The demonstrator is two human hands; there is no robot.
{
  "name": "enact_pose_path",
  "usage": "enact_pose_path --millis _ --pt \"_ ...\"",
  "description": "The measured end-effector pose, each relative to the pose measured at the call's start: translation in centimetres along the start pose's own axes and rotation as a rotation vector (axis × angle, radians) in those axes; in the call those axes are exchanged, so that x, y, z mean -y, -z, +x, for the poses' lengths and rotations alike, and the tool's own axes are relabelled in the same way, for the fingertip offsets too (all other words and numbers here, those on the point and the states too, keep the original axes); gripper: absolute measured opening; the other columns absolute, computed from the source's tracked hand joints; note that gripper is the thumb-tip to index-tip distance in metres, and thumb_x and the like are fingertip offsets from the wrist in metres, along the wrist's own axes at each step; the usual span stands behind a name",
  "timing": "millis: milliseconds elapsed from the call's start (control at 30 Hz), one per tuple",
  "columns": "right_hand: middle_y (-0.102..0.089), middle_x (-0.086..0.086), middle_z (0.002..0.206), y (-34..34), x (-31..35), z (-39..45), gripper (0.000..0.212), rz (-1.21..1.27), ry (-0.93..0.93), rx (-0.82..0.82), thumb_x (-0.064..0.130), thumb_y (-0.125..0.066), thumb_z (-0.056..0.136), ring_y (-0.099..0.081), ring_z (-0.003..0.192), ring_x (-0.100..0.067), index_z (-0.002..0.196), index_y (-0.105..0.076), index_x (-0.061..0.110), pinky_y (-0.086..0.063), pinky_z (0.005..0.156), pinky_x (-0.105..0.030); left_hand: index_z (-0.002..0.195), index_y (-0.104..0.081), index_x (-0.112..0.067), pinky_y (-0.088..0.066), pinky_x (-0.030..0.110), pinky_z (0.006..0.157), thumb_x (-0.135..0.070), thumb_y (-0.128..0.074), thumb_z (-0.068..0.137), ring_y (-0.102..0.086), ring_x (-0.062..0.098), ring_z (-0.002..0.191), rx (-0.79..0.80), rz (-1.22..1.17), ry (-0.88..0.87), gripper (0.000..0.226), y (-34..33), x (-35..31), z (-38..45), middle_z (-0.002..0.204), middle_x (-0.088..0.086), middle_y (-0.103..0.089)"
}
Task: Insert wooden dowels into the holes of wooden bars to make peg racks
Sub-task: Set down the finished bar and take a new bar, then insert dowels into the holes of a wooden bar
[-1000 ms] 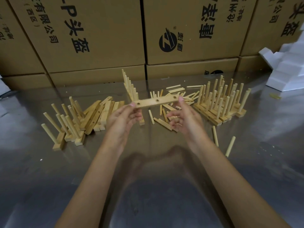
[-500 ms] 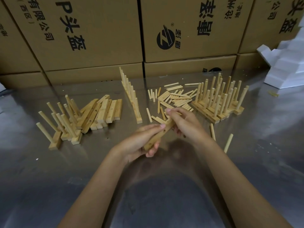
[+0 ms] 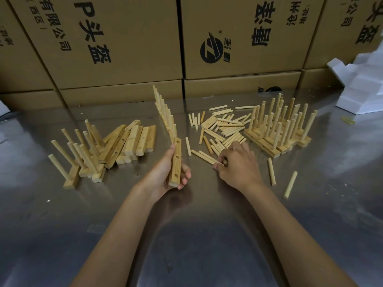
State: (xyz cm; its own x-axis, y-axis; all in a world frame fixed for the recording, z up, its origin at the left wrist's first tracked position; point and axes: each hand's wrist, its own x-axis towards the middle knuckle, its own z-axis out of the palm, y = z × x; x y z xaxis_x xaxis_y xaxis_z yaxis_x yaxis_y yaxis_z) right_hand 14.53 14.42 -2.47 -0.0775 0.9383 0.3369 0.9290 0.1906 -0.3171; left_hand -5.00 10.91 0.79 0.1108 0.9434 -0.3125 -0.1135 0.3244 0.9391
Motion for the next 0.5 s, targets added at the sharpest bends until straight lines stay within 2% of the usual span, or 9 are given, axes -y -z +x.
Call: enact_pose_path --millis 167,333,500 --pt "-0.045 0.008 0.094 0.7 -0.5 -0.2 0.020 0.120 -0.080 0.058 0.043 -0.073 0.085 -0.038 0.108 -0.016 0.081 -0.064 0.026 -0.030 0.084 -0.028 0.094 -0.047 -0.012 -0.032 0.022 0.038 -0.053 -0.036 0.104 -0.047 0.017 0.050 -0.052 -0.045 0.011 0.043 0.2 0.0 0.2 0.060 0.006 -0.056" --pt "-0.046 0.006 0.094 0.9 -0.3 -0.3 0.022 0.081 -0.073 0.112 0.044 -0.071 0.086 -0.037 0.108 -0.017 0.077 -0.065 0.025 -0.031 0.084 -0.029 0.087 -0.048 -0.014 -0.031 0.022 0.039 -0.052 -0.041 0.102 -0.044 0.014 0.051 -0.078 -0.062 0.013 0.041 0.5 0.2 0.5 0.059 0.002 -0.051" --pt "-0.049 0.012 0.083 1.5 -0.6 -0.1 0.026 0.274 -0.106 0.104 0.034 -0.072 0.088 -0.043 0.103 -0.015 0.067 -0.057 0.028 -0.036 0.082 -0.032 0.081 -0.051 -0.015 -0.031 0.020 0.038 -0.050 -0.042 0.102 -0.039 0.011 0.051 -0.056 -0.086 0.013 0.041 0.6 0.0 0.7 0.062 -0.001 -0.046"
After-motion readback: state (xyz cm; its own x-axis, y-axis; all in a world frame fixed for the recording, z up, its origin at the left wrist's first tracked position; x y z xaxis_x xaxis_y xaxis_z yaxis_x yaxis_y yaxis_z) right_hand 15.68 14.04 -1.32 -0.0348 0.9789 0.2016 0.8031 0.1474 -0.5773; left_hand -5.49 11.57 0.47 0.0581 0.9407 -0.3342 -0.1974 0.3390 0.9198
